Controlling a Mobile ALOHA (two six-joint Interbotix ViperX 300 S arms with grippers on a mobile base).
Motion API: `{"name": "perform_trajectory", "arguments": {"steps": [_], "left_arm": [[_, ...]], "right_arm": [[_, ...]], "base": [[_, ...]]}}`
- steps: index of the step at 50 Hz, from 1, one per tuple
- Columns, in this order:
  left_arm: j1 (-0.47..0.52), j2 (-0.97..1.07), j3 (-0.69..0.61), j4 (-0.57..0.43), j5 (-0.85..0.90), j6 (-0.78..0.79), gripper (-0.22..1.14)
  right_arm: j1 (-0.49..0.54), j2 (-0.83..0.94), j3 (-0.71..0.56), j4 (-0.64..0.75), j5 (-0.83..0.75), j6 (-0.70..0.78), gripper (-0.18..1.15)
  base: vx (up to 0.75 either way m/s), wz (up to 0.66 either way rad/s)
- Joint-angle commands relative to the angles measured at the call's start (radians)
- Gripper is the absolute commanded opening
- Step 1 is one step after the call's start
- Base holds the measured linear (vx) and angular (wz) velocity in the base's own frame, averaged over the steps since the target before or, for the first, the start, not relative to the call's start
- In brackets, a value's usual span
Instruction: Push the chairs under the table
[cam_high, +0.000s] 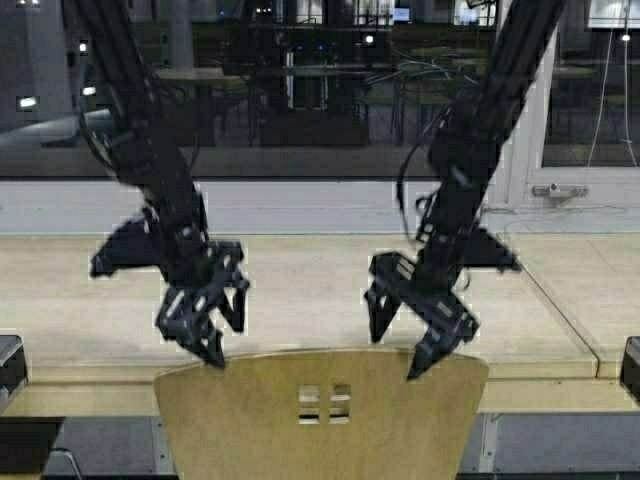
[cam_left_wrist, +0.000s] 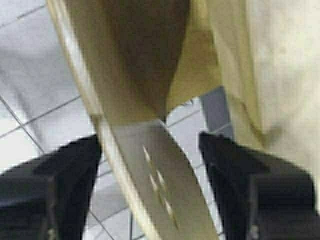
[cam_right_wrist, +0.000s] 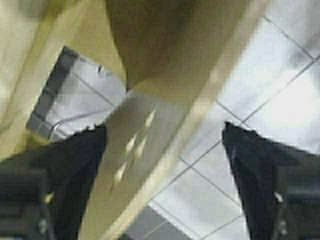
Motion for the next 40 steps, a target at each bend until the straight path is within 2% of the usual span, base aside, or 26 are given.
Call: {"name": "perform_trajectory", "arguments": {"steps": [1, 17, 23, 26, 32, 35, 40], "left_arm": [[0.003, -0.153, 0.057, -0.002, -0.005, 0.006, 0.92], [0.005, -0.376, 0.207, 0.006, -0.002, 0.025, 0.92], [0.011, -0.453, 0.249, 0.032, 0.000, 0.083, 0.92], [0.017, -0.497, 0.265, 0.103, 0.006, 0.155, 0.92], [0.020, -0.594, 0.282, 0.313, 0.031, 0.351, 0.92], [0.020, -0.641, 0.281, 0.420, 0.054, 0.463, 0.92], [0.020, -0.680, 0.288, 0.543, 0.060, 0.600, 0.92]], "right_arm": [[-0.035, -0.167, 0.063, -0.006, 0.014, -0.006, 1.00], [-0.064, -0.410, 0.147, -0.078, 0.044, -0.018, 1.00], [-0.064, -0.468, 0.178, -0.140, 0.051, -0.063, 1.00], [-0.064, -0.509, 0.192, -0.218, 0.048, -0.129, 1.00], [-0.061, -0.583, 0.207, -0.397, 0.046, -0.288, 1.00], [-0.055, -0.621, 0.218, -0.454, 0.043, -0.364, 1.00], [-0.049, -0.669, 0.222, -0.509, 0.023, -0.451, 1.00]], "base": [[0.00, 0.00], [0.00, 0.00], [0.00, 0.00], [-0.01, 0.00], [-0.02, -0.01], [-0.04, -0.01], [-0.06, -0.01]]}}
